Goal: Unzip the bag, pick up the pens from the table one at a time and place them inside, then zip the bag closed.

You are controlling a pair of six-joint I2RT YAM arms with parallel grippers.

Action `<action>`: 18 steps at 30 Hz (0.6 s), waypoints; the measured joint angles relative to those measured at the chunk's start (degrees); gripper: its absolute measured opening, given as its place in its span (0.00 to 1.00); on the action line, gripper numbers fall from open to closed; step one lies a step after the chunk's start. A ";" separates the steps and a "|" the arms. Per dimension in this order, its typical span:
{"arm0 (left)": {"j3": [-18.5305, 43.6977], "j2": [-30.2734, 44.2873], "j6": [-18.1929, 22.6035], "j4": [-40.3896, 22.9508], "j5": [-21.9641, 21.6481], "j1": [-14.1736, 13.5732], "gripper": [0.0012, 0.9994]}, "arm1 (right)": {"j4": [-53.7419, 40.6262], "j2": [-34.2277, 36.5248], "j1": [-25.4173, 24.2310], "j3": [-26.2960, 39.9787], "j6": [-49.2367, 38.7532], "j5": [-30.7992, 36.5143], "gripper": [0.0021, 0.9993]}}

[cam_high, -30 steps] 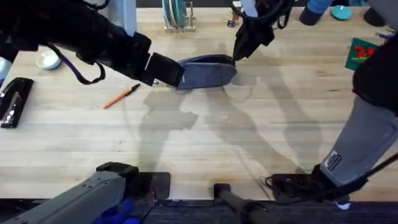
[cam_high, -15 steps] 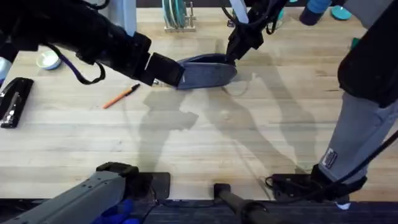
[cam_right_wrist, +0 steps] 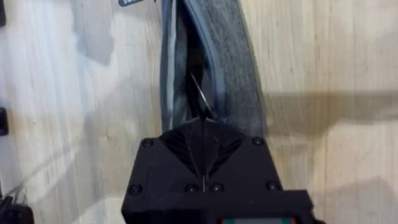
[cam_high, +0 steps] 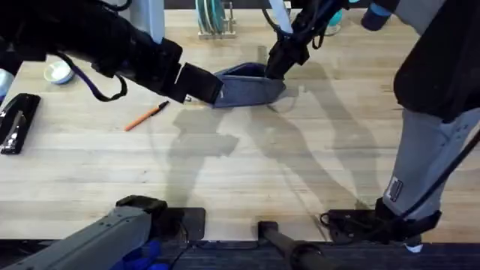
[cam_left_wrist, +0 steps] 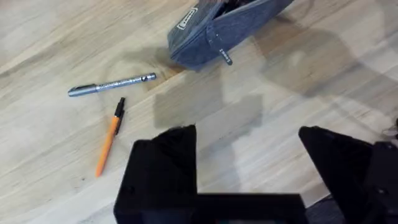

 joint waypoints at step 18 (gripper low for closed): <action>-0.02 0.00 0.00 0.00 0.00 0.00 1.00 | 0.06 0.05 0.28 0.00 -0.36 -1.09 1.00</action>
